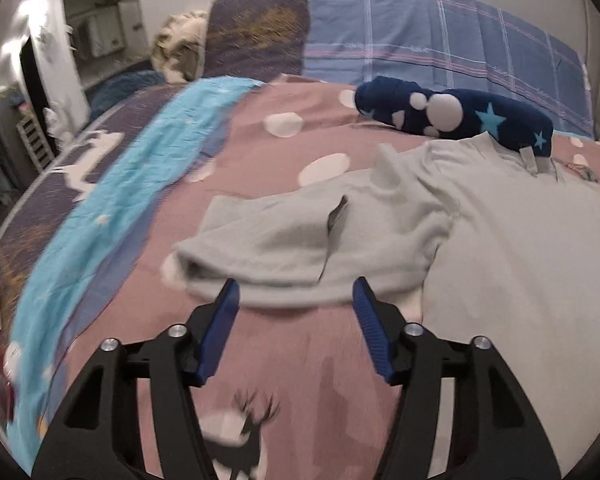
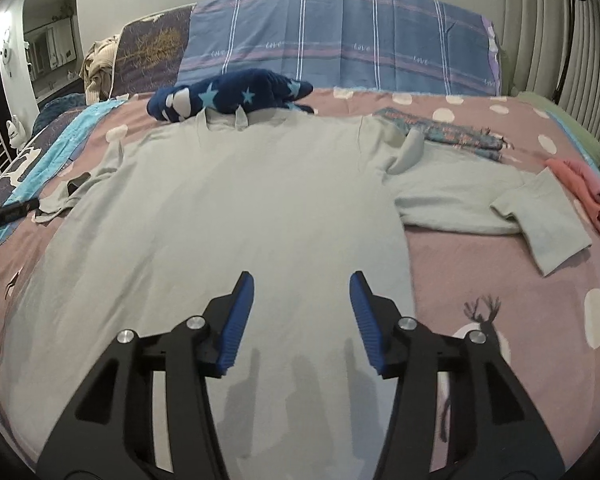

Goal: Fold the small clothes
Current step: 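Grasp the side edge and sleeve of the grey shirt with the left tool, then fold the grasped side and sleeve across the shirt body with the left tool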

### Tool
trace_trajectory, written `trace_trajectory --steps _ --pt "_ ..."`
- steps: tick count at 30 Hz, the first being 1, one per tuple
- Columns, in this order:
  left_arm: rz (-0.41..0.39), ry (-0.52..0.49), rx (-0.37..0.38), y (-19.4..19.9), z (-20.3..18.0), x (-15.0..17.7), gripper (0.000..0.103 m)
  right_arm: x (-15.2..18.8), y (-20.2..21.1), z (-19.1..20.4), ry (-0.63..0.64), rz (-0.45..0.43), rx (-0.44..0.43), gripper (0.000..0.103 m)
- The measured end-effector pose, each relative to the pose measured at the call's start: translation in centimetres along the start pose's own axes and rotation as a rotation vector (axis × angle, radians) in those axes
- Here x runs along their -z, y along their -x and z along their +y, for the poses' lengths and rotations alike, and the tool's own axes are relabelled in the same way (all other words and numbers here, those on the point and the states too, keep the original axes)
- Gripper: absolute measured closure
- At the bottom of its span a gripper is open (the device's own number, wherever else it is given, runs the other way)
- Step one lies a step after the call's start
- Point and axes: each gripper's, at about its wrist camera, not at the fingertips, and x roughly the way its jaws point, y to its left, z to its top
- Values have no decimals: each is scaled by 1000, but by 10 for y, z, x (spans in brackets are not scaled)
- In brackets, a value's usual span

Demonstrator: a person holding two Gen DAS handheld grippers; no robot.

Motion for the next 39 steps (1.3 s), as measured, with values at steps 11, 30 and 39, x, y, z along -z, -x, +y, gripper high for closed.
trace_trajectory --steps 11,30,39 --pt "184 -25 -62 -100 1 -36 97 4 6 -11 -23 6 43 41" --pt "-9 -269 527 73 -187 -65 98 -28 -43 -56 -329 189 -400 63" --pt "80 -253 530 43 -210 -33 98 -104 -104 -12 -560 359 -710 49"
